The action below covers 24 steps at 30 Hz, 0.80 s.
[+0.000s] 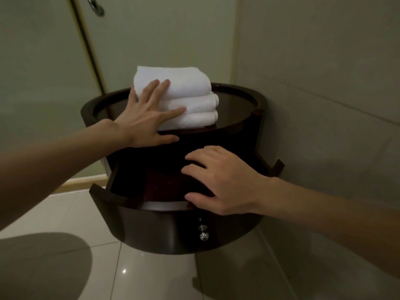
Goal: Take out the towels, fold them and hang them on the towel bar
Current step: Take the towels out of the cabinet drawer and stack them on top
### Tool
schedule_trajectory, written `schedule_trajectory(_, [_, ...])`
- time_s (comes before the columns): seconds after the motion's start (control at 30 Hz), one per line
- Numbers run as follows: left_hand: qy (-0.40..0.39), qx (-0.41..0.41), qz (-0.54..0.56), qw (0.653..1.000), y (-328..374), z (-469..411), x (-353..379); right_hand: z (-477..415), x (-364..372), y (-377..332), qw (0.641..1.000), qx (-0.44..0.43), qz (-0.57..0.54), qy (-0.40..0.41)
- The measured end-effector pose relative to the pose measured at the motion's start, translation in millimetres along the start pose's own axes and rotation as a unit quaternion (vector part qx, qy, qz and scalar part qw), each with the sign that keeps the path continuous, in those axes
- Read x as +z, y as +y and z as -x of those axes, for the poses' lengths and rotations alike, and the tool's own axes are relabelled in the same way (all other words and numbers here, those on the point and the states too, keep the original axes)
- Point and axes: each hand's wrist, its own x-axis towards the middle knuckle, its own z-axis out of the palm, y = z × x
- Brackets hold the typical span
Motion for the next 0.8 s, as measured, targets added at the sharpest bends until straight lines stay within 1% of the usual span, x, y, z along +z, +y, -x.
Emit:
schedule_trajectory(0.17, [0.009, 0.009, 0.007, 1.0, -3, -1, -1, -8, 6, 11, 1.0, -0.006, 0.011, 0.024])
schedule_trajectory(0.37, [0.015, 0.021, -0.003, 1.0, -8, -2, -2, -23, 16, 28, 0.995, -0.075, 0.045, 0.044])
schedule_trajectory(0.5, [0.018, 0.025, -0.004, 1.0, -8, -2, -3, -35, 22, 39, 0.993, -0.089, 0.061, 0.043])
schedule_trajectory(0.6, [0.018, 0.027, -0.003, 0.999, -10, -2, -2, -43, 25, 47, 0.995, -0.068, 0.073, 0.024])
schedule_trajectory(0.8, [0.026, 0.031, 0.002, 0.999, -9, -3, -1, -57, 30, 59, 0.996, 0.024, 0.082, -0.018])
